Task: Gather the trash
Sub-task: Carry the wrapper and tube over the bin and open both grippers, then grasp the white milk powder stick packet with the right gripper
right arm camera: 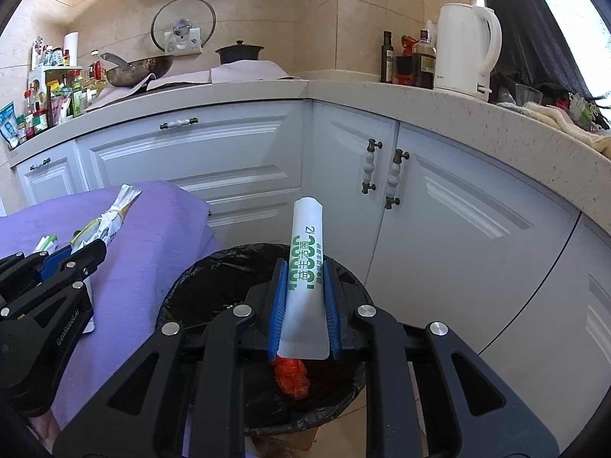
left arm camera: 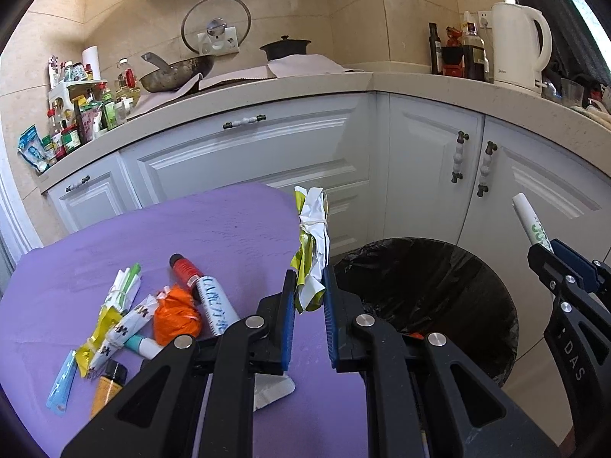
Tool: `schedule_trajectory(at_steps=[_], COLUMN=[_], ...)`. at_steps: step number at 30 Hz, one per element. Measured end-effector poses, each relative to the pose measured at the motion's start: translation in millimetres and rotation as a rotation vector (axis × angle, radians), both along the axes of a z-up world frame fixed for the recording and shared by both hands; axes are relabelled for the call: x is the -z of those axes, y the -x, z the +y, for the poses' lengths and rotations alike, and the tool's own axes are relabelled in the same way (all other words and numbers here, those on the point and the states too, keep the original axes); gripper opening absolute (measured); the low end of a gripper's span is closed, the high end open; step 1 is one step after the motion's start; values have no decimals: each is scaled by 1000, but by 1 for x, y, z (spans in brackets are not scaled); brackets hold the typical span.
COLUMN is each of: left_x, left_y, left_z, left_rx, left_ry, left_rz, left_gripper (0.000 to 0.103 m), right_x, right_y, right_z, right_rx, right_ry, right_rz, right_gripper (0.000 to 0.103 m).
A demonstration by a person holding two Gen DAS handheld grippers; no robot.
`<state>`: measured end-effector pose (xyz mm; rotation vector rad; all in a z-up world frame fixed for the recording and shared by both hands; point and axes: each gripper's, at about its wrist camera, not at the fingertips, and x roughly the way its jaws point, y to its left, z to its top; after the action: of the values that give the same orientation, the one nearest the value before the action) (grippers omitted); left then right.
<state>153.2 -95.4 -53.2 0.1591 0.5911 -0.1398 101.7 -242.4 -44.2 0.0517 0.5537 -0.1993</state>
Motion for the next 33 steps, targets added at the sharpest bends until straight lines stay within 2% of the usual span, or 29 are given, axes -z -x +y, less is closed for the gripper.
schedule_trajectory(at_steps=[8,9,10,11,12,17,18,25,27,33], left_x=[6,8,9,11,11,9,8,-1,-5,-10], left_y=[-18,-21,-24,-27,-28,-24,-23,-5,3,23], left_z=[-16,-18,-20,-21,-20,-8,-5,37,55,114], left_rx=[20,25,21,17,16,-8,-12,-67,-95,-203], left_ry=[-3,-9,-20,-25,-22,0,1,1,3,-13], left_rz=[21,31,39,49,58,57,59,63,51,38], left_gripper=[16,20,24,32,39,55,55,59,63,67], right_x=[10,13,15,16,17,16,15,5,1,-10], right_y=[-19,-23,-26,-28,-28,-28,-27,-17,-15,-12], right_z=[-10,-12,-14,-15,-16,-11,-8,20,28,57], right_rx=[18,17,28,37,43,45,38,-6,-18,-76], right_ry=[-10,-13,-13,-15,-18,-9,-9,-5,-21,-103], right_rz=[19,25,31,32,30,30,26,-2,-15,-26], right_gripper=[21,23,35,45,47,59,61,72,73,75])
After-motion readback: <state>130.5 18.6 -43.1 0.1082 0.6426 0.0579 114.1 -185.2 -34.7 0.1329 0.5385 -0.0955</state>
